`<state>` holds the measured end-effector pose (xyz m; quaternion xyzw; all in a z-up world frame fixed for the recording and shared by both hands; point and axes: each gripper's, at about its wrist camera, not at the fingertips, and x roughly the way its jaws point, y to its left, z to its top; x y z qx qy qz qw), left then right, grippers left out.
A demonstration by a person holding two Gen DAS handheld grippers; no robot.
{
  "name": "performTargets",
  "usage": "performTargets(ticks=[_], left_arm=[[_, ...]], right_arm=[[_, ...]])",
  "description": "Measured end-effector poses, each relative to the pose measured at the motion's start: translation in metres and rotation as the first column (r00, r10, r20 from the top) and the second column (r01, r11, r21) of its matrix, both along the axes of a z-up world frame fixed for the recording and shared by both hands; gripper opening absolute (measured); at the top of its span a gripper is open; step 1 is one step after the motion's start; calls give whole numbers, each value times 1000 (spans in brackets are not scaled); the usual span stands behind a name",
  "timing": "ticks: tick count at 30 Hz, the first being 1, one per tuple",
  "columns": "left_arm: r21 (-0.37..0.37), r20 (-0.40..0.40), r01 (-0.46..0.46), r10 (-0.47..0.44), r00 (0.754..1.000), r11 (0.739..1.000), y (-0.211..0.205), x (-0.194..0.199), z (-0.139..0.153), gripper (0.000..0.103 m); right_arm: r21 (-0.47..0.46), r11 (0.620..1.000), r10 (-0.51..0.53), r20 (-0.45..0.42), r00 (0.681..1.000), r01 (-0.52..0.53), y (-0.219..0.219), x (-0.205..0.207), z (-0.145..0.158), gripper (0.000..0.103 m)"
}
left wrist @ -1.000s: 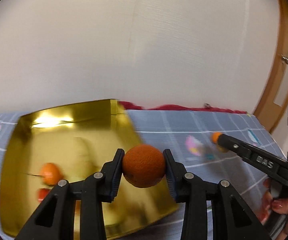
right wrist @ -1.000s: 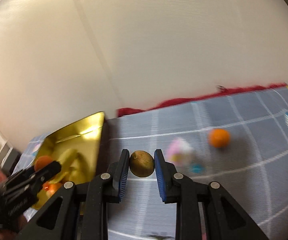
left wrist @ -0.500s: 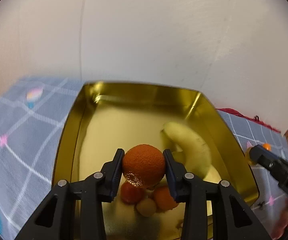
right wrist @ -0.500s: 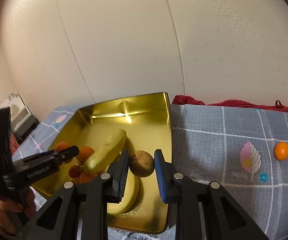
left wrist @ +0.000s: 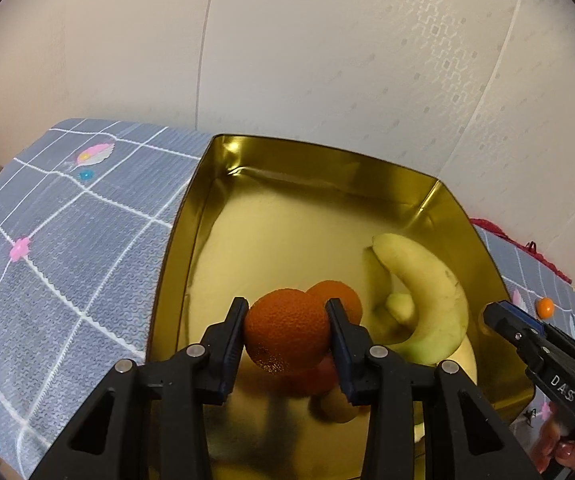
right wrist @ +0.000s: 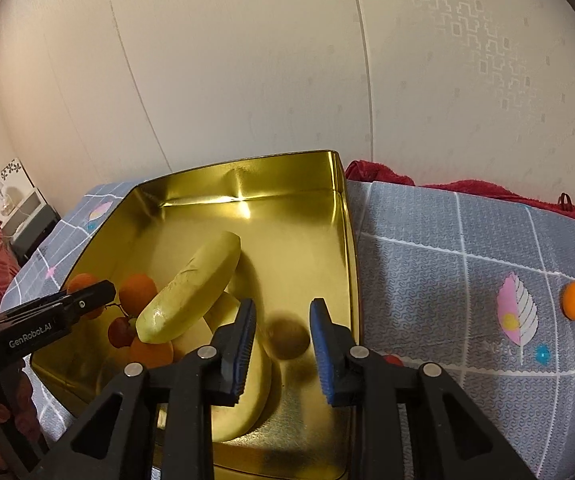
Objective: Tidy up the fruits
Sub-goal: 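Carry kiwi and mandarin into the gold tray and open both grippers, then move the right gripper to the red cherry tomato on the cloth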
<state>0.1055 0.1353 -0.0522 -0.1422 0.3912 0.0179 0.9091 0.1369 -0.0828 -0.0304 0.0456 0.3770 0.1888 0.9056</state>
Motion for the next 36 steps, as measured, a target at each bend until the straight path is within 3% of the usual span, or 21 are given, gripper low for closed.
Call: performTargets(ticks=[3,7,10,19,25,31,36], left_arm=[[0,0,-10,10,1000,1000,3,0,1,42],[-3,16,-26,27,1000,1000,7,-1,3,60],[-13,33,-34,34,999,999,8,-3,6,64],[-23,77,-41,43,996,999,4,-7,14,88],[7,101,-30,29,994,1000,-7,-8,18,91],[5,110,-38,37,993,999,-8,-11,20,95],[-15,104,-46,47,993,999,-3,-12,19,95]], right_arm=[[14,1000,2,28,1000,-2,-3,-3,5,33],[63,998,-13,64,998,9,-18,-10,16,33],[89,995,-38,69,997,32,-35,-12,20,33],[137,985,-109,0,994,108,-98,-14,14,33],[114,991,-60,-96,994,71,-118,-14,-7,33],[32,999,-10,-141,990,15,-102,-8,-28,32],[78,997,6,-174,985,8,-97,3,-34,30]])
